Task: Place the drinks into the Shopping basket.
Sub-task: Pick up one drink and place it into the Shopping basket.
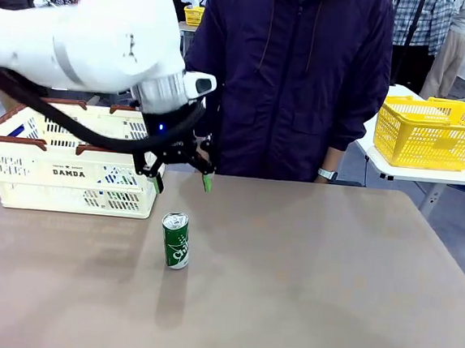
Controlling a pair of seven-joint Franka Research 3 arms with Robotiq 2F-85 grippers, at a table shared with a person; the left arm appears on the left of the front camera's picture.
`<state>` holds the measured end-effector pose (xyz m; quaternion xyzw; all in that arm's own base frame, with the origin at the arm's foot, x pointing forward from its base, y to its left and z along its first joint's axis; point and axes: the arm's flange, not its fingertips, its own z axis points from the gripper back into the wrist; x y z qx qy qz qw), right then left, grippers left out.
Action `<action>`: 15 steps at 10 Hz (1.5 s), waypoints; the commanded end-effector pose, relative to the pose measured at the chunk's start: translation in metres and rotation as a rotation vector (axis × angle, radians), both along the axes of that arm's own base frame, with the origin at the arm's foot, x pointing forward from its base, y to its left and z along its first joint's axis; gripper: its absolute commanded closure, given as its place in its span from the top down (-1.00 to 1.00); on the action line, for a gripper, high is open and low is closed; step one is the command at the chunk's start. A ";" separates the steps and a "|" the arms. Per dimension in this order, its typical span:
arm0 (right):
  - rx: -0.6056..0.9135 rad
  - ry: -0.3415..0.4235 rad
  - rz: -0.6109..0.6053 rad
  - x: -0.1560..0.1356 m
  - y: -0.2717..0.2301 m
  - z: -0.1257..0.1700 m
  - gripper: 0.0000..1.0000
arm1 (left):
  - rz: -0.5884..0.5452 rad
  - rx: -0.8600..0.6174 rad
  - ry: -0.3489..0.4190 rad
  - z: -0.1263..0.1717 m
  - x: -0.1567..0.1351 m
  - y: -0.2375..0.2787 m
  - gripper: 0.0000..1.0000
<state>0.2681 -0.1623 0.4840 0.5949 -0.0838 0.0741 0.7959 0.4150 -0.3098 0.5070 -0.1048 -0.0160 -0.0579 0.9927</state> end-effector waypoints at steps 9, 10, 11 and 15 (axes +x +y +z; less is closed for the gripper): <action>0.021 0.009 -0.008 0.000 0.001 0.006 1.00 | 0.060 0.137 0.016 -0.103 0.022 0.002 1.00; 0.021 0.009 -0.008 0.000 0.001 0.006 1.00 | 0.067 0.151 0.016 -0.107 0.025 0.003 1.00; 0.021 0.009 -0.008 0.000 0.001 0.006 1.00 | 0.070 0.141 0.033 -0.110 0.027 0.004 1.00; 0.021 0.009 -0.008 0.000 0.001 0.006 1.00 | 0.064 0.130 0.078 -0.110 0.028 0.003 -1.00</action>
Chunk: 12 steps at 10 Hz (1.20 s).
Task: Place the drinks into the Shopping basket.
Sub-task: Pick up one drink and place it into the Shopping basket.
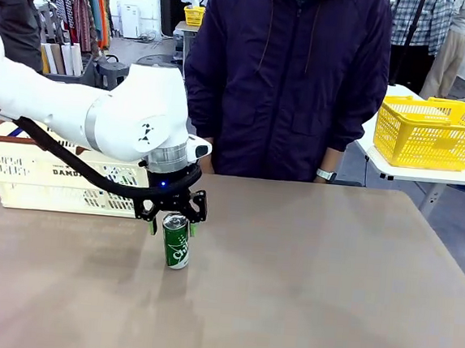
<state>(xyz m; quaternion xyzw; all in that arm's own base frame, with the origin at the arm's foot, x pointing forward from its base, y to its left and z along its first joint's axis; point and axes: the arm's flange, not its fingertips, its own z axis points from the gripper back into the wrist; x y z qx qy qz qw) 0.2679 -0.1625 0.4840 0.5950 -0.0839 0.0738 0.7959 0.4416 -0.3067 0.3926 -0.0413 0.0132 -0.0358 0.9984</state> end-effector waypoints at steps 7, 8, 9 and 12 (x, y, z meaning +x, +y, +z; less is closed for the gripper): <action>0.020 0.009 -0.007 0.000 0.001 0.006 1.00 | 0.009 -0.035 0.020 0.027 0.000 0.006 -1.00; 0.020 0.009 -0.007 0.000 0.001 0.006 1.00 | -0.028 -0.056 -0.005 0.062 -0.001 0.016 -1.00; 0.020 0.009 -0.007 0.000 0.001 0.006 1.00 | -0.087 -0.013 0.018 0.112 -0.001 0.032 -1.00; 0.020 0.009 -0.007 0.000 0.001 0.006 1.00 | -0.185 0.152 -0.098 0.231 -0.004 0.085 -1.00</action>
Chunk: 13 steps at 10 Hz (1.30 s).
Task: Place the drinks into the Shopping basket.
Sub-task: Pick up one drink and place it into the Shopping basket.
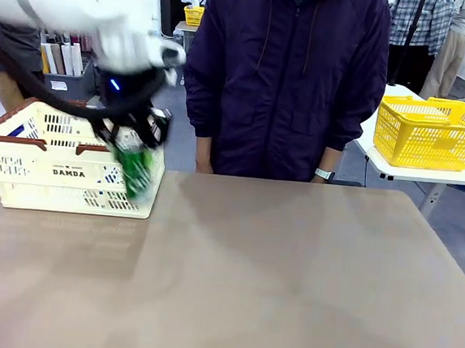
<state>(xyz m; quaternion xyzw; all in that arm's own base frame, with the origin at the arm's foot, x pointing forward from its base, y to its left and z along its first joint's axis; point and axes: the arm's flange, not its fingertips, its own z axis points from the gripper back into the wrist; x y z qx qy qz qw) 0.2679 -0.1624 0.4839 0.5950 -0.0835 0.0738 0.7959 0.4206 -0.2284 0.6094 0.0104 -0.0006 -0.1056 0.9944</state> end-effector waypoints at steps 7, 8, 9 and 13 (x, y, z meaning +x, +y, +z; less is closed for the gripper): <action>0.020 0.008 -0.008 0.000 0.001 0.006 1.00 | -0.011 0.066 -0.081 0.053 -0.002 0.037 -1.00; 0.020 0.008 -0.008 0.000 0.001 0.006 1.00 | 0.010 0.047 -0.068 0.049 -0.003 0.036 -1.00; 0.020 0.008 -0.008 0.000 0.001 0.006 1.00 | 0.066 -0.018 -0.077 0.069 0.030 0.065 -1.00; 0.020 0.008 -0.008 0.000 0.001 0.006 1.00 | 0.103 -0.059 -0.191 0.090 0.164 0.172 -1.00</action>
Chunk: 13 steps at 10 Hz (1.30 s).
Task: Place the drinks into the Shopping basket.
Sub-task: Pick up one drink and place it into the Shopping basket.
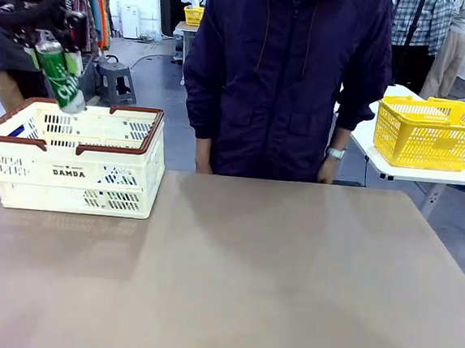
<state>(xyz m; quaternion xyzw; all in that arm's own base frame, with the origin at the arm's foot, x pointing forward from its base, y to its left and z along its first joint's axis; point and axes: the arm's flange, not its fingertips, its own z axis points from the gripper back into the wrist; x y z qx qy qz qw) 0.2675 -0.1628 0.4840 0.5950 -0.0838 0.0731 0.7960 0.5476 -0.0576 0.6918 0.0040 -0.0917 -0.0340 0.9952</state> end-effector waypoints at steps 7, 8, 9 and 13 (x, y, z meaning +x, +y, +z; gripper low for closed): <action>0.020 0.008 -0.006 0.000 0.001 0.006 1.00 | -0.015 -0.061 0.205 -0.152 0.126 0.056 -1.00; 0.020 0.008 -0.006 0.000 0.001 0.006 1.00 | -0.003 -0.022 0.203 -0.174 0.125 0.048 -1.00; 0.020 0.008 -0.006 0.000 0.001 0.006 1.00 | -0.010 -0.007 0.208 -0.188 0.125 0.044 -1.00; 0.020 0.008 -0.006 0.000 0.001 0.006 1.00 | 0.040 0.060 0.238 -0.214 0.132 0.045 -1.00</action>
